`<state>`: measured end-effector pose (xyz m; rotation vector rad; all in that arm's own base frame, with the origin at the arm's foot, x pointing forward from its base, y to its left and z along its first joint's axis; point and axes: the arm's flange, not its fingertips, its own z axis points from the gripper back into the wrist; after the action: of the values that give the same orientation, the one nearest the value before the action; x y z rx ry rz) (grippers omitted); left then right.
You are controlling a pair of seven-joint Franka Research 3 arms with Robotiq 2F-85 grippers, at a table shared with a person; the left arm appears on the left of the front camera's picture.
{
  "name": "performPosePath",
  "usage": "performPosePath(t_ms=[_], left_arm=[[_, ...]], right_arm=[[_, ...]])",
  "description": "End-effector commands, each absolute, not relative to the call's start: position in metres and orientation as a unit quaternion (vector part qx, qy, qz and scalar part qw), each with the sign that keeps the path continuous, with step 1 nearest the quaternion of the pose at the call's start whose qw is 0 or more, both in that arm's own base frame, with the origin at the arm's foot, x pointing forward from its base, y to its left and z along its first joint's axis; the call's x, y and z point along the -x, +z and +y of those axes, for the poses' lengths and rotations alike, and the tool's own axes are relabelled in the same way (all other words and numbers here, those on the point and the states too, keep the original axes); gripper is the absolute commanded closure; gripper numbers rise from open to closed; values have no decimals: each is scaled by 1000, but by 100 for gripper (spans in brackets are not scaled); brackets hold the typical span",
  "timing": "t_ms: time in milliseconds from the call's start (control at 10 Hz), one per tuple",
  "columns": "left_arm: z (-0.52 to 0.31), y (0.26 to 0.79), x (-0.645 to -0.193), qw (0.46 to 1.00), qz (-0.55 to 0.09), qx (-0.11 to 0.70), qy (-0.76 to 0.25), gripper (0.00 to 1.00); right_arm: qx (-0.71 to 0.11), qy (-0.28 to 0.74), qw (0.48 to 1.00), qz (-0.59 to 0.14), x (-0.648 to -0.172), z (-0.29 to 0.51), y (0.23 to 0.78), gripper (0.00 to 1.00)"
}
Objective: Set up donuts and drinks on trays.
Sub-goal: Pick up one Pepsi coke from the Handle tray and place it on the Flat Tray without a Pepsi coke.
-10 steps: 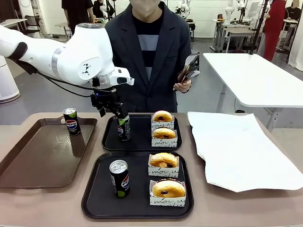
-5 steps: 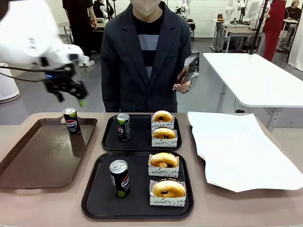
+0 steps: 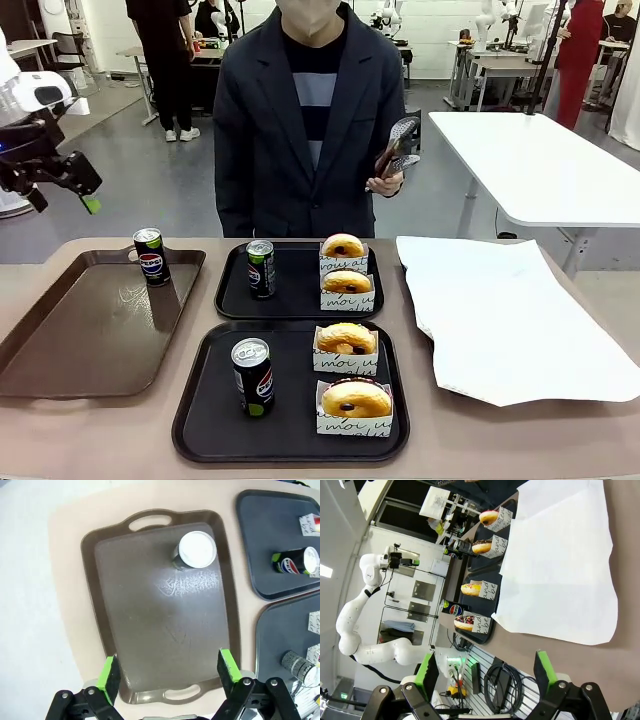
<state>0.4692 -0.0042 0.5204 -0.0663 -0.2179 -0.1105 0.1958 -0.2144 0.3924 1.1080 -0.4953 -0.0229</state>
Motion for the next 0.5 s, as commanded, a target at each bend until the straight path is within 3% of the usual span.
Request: performPosePath(t_ms=[0,400], left_arm=[[-12,527,-467,991,-115,33,-65,0],[-12,527,-467,991,-115,33,-65,0]], right_arm=[[-527,-6,814,-245,-198,-215,393,0],[-527,-6,814,-245,-198,-215,393,0]])
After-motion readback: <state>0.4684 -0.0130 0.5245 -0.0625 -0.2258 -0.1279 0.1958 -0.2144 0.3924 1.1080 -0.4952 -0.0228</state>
